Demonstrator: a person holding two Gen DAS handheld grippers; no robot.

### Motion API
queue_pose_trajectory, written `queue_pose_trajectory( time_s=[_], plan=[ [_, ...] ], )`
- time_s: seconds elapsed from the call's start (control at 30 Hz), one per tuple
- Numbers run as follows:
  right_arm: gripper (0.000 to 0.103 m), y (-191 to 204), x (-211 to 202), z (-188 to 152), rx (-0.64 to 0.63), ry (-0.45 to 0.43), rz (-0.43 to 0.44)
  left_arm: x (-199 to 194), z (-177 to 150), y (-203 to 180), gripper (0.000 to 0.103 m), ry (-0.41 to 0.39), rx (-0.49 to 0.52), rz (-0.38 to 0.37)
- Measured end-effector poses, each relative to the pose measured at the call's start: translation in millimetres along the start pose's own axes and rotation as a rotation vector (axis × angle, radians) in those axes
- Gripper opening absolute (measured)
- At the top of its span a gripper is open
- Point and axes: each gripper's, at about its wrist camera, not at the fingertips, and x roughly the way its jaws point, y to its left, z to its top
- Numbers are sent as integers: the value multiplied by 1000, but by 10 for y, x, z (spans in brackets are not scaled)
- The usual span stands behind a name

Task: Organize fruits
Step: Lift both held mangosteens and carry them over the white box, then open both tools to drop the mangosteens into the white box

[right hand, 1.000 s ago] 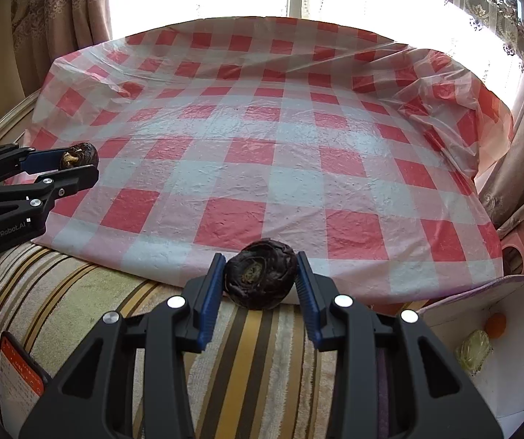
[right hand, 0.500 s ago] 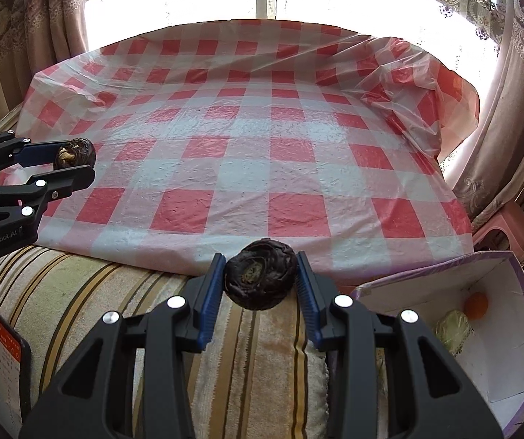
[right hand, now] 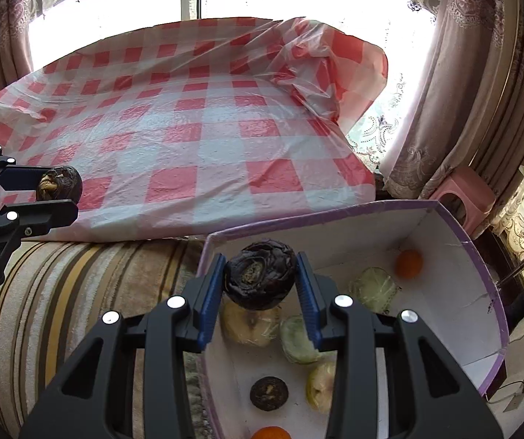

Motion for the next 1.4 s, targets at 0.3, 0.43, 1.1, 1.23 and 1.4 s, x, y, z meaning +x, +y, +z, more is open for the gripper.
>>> queue_pose_trajectory(
  time_s=[0.3,0.43,1.1,1.23,1.4],
  plan=[
    [39,-576,53,-242,63,53,-117,402,161,-547,38,114,-117,-252],
    [39,-710,103,-368,78,92,-154,591,107,-674,38,170,-235,-324],
    [81,-888,210,-618,118,150,-179,673,-170,-1147,46,156,-383,-286],
    [83,-917,205,-613,121,153,-194,583,-202,-1149,55,112,-379,-250],
    [83,-1017,204,-641,152,153,-229,484,-170,-1257,81,83,-307,-241]
  ],
)
